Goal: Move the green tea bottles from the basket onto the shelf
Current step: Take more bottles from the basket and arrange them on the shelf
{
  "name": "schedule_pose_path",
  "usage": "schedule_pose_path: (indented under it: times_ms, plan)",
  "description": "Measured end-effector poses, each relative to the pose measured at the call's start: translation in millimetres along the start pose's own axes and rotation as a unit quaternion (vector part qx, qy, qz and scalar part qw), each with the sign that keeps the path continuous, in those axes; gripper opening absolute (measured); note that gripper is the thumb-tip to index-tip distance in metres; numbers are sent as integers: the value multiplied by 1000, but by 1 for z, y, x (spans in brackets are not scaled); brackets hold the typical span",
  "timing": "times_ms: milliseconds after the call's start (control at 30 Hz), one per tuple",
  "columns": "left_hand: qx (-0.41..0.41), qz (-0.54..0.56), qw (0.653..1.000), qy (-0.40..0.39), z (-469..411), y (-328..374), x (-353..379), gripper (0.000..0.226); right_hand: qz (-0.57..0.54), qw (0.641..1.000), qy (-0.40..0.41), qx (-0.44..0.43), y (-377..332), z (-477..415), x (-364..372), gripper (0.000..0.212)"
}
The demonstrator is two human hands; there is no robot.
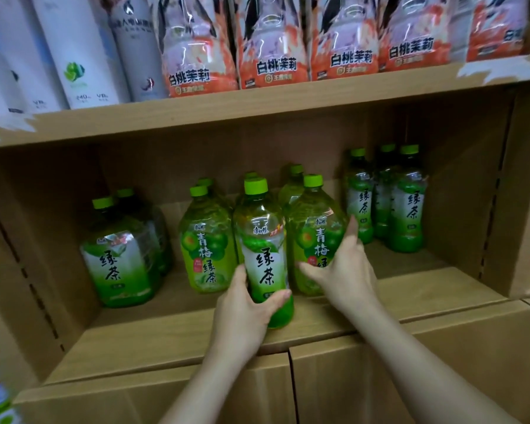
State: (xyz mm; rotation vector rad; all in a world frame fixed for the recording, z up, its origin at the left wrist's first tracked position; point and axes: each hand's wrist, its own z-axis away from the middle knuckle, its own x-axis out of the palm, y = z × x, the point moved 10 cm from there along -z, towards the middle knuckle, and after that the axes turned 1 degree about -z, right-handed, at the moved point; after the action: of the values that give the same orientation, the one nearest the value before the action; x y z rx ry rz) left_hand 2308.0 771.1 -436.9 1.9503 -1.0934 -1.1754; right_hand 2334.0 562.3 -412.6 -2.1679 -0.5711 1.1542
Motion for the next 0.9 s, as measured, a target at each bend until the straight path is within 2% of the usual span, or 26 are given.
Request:
schedule_pose_path:
  times_ms: [67,133,200,300,367,500,567,633,700,767,833,900]
  plan:
    - [12,-15,1000,-11,-4,5,2,55,19,1000,18,10,2,-2,-3,122]
    - [20,-15,1000,0,-5,7,-5,73,28,999,5,26,7,-10,-2,122]
    - [42,43,997,58,-2,11,-29,87,27,999,-17,32,9,-21,3,123]
    - [94,68,983,145,-1,20,-70,79,14,998,-44,42,7,-38,14,121]
    - [88,25,981,168,-14,14,-85,75,21,997,-52,51,5,-43,18,121]
    - [36,-71,985,150,-54,-11,-85,105,1,995,-67,68,10,-46,24,121]
    - [25,-121,984,130,-61,-17,-77,111,-29,993,-82,86,15,-42,26,118]
    - [2,-192,971,140,-64,-22,-77,110,-60,995,-32,73,13,-30,10,110]
    - [-15,-232,960,154,-65,-25,-81,108,-153,987,11,49,2,-7,-6,102]
    - [-21,-249,955,159,-66,-25,-81,107,-238,969,-56,26,-18,23,6,109]
    - [-39,-240,958,152,-65,-26,-78,107,-208,971,-116,-23,-38,45,29,116]
    - [-35,-248,953,169,-56,-18,-79,104,-163,979,-114,-53,-45,53,41,111]
